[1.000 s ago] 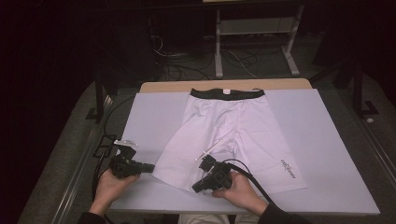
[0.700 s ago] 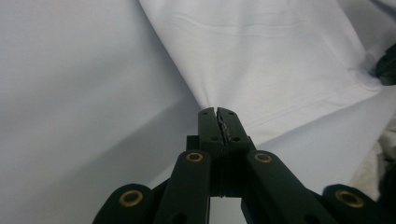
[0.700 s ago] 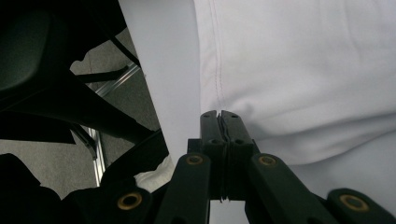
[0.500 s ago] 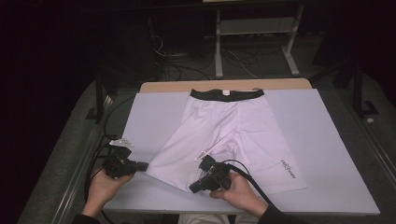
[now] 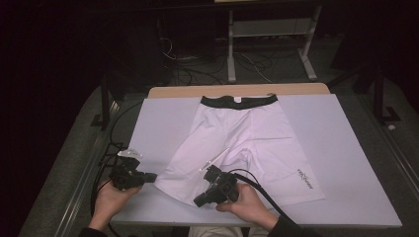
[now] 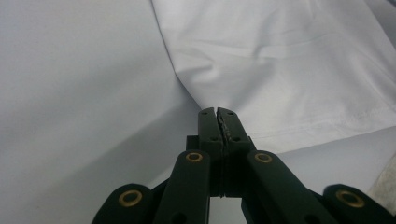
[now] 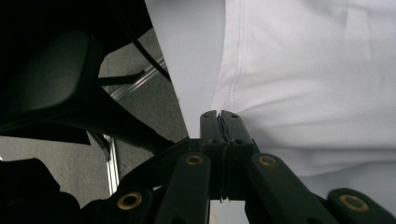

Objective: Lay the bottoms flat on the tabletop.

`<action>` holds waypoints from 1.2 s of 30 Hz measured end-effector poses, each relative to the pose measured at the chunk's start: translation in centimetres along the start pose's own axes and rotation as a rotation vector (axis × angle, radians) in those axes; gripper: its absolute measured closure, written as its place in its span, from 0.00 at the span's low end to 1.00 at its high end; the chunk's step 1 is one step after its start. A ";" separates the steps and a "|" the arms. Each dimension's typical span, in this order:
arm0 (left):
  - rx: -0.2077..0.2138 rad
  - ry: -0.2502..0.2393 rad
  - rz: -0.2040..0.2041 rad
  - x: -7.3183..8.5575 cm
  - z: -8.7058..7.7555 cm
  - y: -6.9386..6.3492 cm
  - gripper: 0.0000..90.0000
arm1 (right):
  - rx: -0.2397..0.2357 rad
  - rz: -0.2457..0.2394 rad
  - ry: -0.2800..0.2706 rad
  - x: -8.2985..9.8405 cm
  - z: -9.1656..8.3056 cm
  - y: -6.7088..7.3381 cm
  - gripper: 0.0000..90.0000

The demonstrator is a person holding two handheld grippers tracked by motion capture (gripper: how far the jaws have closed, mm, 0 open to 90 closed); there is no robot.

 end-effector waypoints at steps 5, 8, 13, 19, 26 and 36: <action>0.027 0.000 0.004 -0.2 0.2 -0.6 0.94 | -0.011 0.026 0.010 0.7 0.0 -0.2 0.95; 0.028 -0.014 0.013 -0.5 0.1 -1.0 0.80 | -0.072 0.052 -0.014 0.8 -0.8 0.1 0.88; 0.051 -0.051 0.011 -1.5 0.1 -1.6 0.60 | -0.022 0.019 -0.056 1.2 -2.7 0.0 0.77; 0.121 -0.112 0.008 -2.8 0.2 -2.6 0.41 | 0.080 -0.038 -0.150 1.5 -5.7 -1.6 0.52; 0.164 -0.192 0.040 -4.4 0.2 -3.7 0.22 | 0.232 -0.033 -0.192 2.1 -9.4 -3.8 0.17; 0.174 -0.283 0.104 -7.0 0.6 -5.4 0.00 | 0.330 -0.009 -0.280 3.4 -14.3 -6.2 0.00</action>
Point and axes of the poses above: each handheld gripper's, and its own axes: z roughly forward along the jaws, x roughly out of its underside, y roughly to its left, the point moved 7 cm from there along z, roughly forward along the jaws, and after that the axes turned 2 degrees about -x, right-handed, at the moved point
